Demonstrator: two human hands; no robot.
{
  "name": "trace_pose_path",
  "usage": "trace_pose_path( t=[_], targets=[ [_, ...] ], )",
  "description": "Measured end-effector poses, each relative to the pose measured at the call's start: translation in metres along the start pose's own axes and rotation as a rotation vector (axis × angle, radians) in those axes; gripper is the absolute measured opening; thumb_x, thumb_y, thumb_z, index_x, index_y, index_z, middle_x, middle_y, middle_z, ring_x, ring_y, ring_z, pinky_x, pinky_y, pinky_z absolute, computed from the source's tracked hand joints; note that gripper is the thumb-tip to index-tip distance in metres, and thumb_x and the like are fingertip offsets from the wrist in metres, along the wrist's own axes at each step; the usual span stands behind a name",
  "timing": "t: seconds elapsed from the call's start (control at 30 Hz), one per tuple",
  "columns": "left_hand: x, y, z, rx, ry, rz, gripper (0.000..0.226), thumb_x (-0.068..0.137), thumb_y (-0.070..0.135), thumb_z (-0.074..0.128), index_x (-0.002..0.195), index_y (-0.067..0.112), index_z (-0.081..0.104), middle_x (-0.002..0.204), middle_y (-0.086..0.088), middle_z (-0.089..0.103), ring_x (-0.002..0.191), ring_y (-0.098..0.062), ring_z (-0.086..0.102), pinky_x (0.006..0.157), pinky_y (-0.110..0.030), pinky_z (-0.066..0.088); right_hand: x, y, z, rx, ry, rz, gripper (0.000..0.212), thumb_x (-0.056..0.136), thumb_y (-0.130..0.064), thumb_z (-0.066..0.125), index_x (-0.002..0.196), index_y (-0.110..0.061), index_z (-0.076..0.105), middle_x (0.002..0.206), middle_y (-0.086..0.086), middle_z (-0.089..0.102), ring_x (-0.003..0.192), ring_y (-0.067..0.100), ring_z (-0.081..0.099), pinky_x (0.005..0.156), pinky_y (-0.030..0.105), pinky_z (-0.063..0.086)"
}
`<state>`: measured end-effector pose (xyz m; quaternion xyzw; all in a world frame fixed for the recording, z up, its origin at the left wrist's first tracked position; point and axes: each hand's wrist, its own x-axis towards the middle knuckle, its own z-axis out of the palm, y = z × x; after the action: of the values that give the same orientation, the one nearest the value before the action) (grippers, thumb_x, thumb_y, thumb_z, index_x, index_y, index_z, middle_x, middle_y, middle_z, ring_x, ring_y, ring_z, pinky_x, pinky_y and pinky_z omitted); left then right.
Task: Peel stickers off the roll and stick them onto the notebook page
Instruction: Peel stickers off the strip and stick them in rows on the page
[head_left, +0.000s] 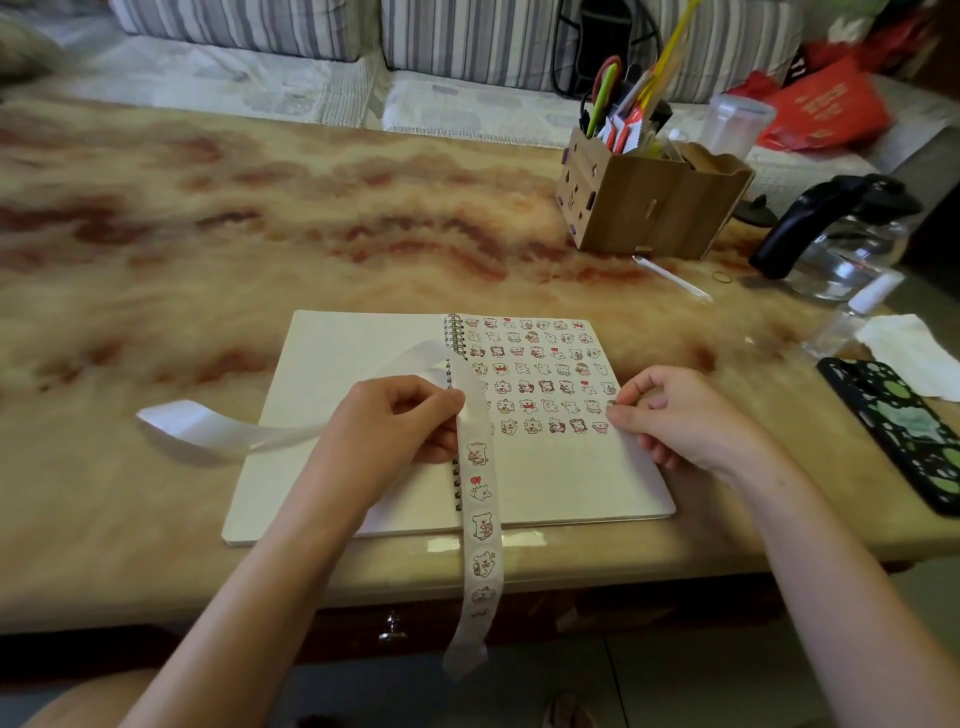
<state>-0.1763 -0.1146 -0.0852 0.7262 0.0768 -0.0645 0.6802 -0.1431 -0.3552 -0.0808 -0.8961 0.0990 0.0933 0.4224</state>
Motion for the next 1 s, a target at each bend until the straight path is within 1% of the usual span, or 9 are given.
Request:
trace_pose_path(
  t=[0.1, 0.2, 0.27, 0.43, 0.53, 0.67, 0.77, 0.9, 1.0],
  targets=[
    [0.001, 0.0, 0.0, 0.0, -0.001, 0.0, 0.022, 0.089, 0.013, 0.062, 0.068, 0.008, 0.067, 0.065, -0.008, 0.069, 0.057, -0.013, 0.064, 0.061, -0.021, 0.058, -0.001, -0.001, -0.002, 0.02, -0.007, -0.003, 0.012, 0.086, -0.012, 0.068, 0.088, -0.008, 0.057, 0.054, 0.003, 0.054, 0.038, 0.011, 0.044, 0.033, 0.018, 0.033],
    [0.001, 0.0, 0.0, 0.003, -0.001, 0.001, 0.022, 0.089, 0.013, 0.062, 0.068, 0.008, 0.068, 0.065, -0.008, 0.07, 0.057, -0.013, 0.064, 0.061, -0.02, 0.057, -0.003, -0.002, -0.004, 0.059, -0.049, -0.002, 0.03, 0.074, -0.017, 0.079, 0.09, -0.005, 0.057, 0.054, 0.003, 0.056, 0.038, 0.009, 0.046, 0.035, 0.019, 0.035],
    [0.0, -0.001, -0.001, 0.002, 0.0, 0.002, 0.022, 0.088, 0.013, 0.062, 0.068, 0.008, 0.068, 0.066, -0.008, 0.07, 0.057, -0.013, 0.064, 0.06, -0.02, 0.057, -0.004, -0.002, -0.004, 0.049, -0.071, 0.007, 0.033, 0.071, -0.014, 0.081, 0.09, -0.005, 0.056, 0.055, 0.003, 0.055, 0.037, 0.007, 0.047, 0.035, 0.018, 0.036],
    [0.001, -0.001, -0.001, 0.01, -0.003, -0.001, 0.022, 0.088, 0.014, 0.062, 0.068, 0.009, 0.068, 0.068, -0.01, 0.071, 0.059, -0.014, 0.065, 0.061, -0.021, 0.057, -0.003, -0.002, -0.008, 0.027, -0.106, 0.009, 0.016, 0.082, -0.006, 0.071, 0.09, -0.006, 0.057, 0.055, 0.003, 0.053, 0.037, 0.007, 0.045, 0.035, 0.016, 0.036],
    [0.0, 0.0, -0.001, 0.01, -0.002, -0.005, 0.021, 0.088, 0.015, 0.062, 0.069, 0.009, 0.068, 0.067, -0.009, 0.07, 0.056, -0.016, 0.063, 0.055, -0.022, 0.056, -0.004, -0.003, -0.006, 0.031, -0.041, 0.003, 0.01, 0.086, -0.007, 0.066, 0.091, -0.005, 0.058, 0.055, 0.002, 0.054, 0.036, 0.004, 0.044, 0.034, 0.013, 0.032],
    [-0.003, 0.004, -0.002, -0.006, 0.007, 0.051, 0.018, 0.088, 0.017, 0.062, 0.073, 0.009, 0.068, 0.068, -0.006, 0.071, 0.056, -0.013, 0.064, 0.044, -0.019, 0.048, -0.013, -0.017, 0.008, 0.225, 0.119, -0.166, 0.008, 0.091, -0.013, 0.061, 0.088, -0.006, 0.06, 0.058, 0.003, 0.06, 0.04, 0.003, 0.048, 0.039, 0.011, 0.036],
    [-0.005, 0.007, 0.0, -0.055, 0.004, 0.109, 0.016, 0.089, 0.014, 0.06, 0.076, 0.008, 0.068, 0.068, -0.002, 0.071, 0.058, -0.01, 0.065, 0.048, -0.018, 0.05, -0.031, -0.034, 0.03, 0.372, 0.014, -0.306, 0.009, 0.09, -0.019, 0.062, 0.084, -0.013, 0.064, 0.065, 0.004, 0.069, 0.051, 0.01, 0.056, 0.046, 0.02, 0.045],
    [-0.004, 0.007, 0.001, -0.076, 0.052, 0.168, 0.015, 0.09, 0.013, 0.06, 0.08, 0.005, 0.068, 0.065, -0.001, 0.069, 0.058, -0.01, 0.065, 0.051, -0.019, 0.053, -0.053, -0.048, 0.059, 0.398, -0.068, -0.397, 0.005, 0.082, -0.018, 0.072, 0.084, -0.017, 0.067, 0.073, 0.003, 0.072, 0.059, 0.013, 0.065, 0.052, 0.036, 0.053],
    [-0.004, 0.007, 0.0, -0.097, 0.079, 0.193, 0.015, 0.09, 0.013, 0.06, 0.081, 0.002, 0.067, 0.063, -0.001, 0.068, 0.058, -0.01, 0.066, 0.053, -0.02, 0.054, -0.057, -0.051, 0.066, 0.412, -0.055, -0.45, 0.012, 0.079, -0.007, 0.074, 0.082, -0.017, 0.068, 0.075, 0.002, 0.072, 0.067, 0.009, 0.065, 0.055, 0.031, 0.057]
  ],
)
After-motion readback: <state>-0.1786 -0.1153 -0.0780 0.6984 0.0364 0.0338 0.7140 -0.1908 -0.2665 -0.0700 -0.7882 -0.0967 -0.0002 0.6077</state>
